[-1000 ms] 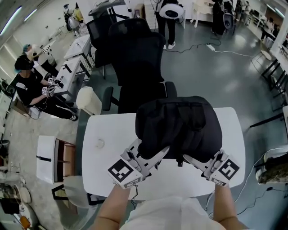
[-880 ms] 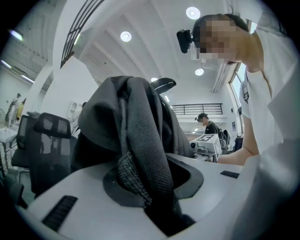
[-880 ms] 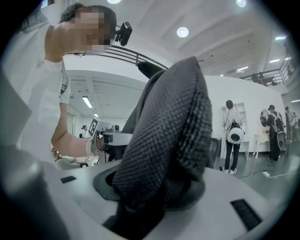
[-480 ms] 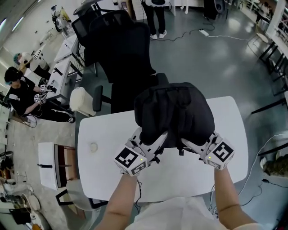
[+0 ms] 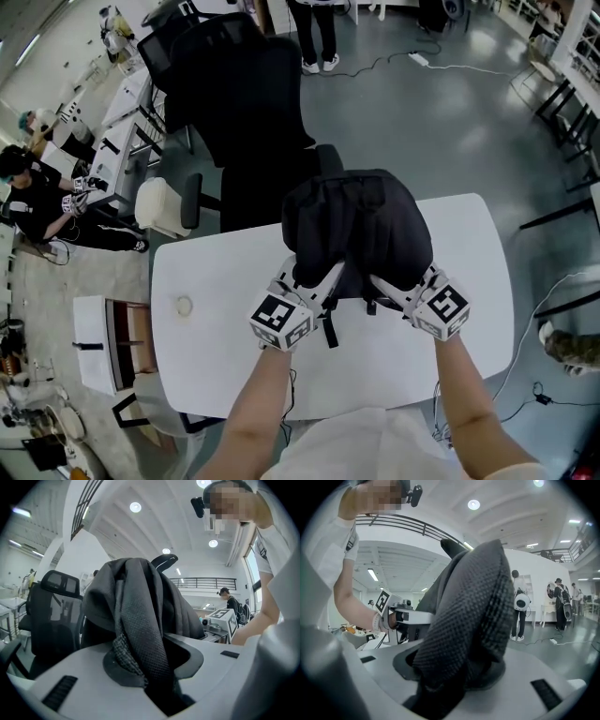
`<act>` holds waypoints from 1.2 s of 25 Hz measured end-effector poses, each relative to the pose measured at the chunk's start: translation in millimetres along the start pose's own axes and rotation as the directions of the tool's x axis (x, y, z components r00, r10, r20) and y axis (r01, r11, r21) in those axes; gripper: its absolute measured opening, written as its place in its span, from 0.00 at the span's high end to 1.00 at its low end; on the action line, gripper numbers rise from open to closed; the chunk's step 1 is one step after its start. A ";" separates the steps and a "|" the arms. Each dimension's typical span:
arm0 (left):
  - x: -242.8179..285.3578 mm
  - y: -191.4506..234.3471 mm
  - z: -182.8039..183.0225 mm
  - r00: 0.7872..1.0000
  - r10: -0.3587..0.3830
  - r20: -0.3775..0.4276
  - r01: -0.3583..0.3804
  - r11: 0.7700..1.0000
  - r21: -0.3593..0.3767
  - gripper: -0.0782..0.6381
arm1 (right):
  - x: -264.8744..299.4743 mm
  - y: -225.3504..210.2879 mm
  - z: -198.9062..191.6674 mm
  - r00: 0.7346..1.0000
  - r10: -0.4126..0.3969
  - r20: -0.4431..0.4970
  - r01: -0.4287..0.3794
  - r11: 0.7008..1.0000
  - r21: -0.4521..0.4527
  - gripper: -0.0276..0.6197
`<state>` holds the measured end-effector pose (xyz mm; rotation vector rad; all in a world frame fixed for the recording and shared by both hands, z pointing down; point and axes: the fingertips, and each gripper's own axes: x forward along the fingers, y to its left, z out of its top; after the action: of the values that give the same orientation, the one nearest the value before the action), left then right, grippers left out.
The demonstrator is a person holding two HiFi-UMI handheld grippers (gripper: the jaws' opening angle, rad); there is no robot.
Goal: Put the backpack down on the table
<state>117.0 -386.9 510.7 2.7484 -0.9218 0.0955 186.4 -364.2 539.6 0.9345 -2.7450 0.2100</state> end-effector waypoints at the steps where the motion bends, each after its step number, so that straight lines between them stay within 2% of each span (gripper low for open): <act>1: 1.6 2.5 -6.4 1.000 0.006 -0.010 -0.006 1.000 -0.006 0.72 | 2.1 -1.5 -6.6 1.000 -0.004 -0.012 0.004 1.000 0.009 0.64; 4: 3.4 3.5 -25.8 0.999 0.013 -0.040 -0.014 0.999 -0.031 0.72 | 2.8 -1.6 -26.7 0.999 -0.014 -0.040 0.016 0.999 0.038 0.64; 12: -1.8 -0.5 -49.0 0.998 -0.006 -0.063 0.004 0.999 -0.043 0.71 | -0.9 1.5 -54.8 0.998 -0.048 -0.045 0.052 0.994 0.093 0.64; 30: -2.3 8.9 -69.2 0.996 0.053 -0.075 -0.059 0.995 -0.079 0.62 | 4.7 4.7 -67.5 0.998 -0.050 -0.030 0.054 0.988 0.143 0.62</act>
<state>110.8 -375.3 579.2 2.6268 -0.9615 0.1630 191.6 -349.1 605.5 1.0306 -2.7071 0.4123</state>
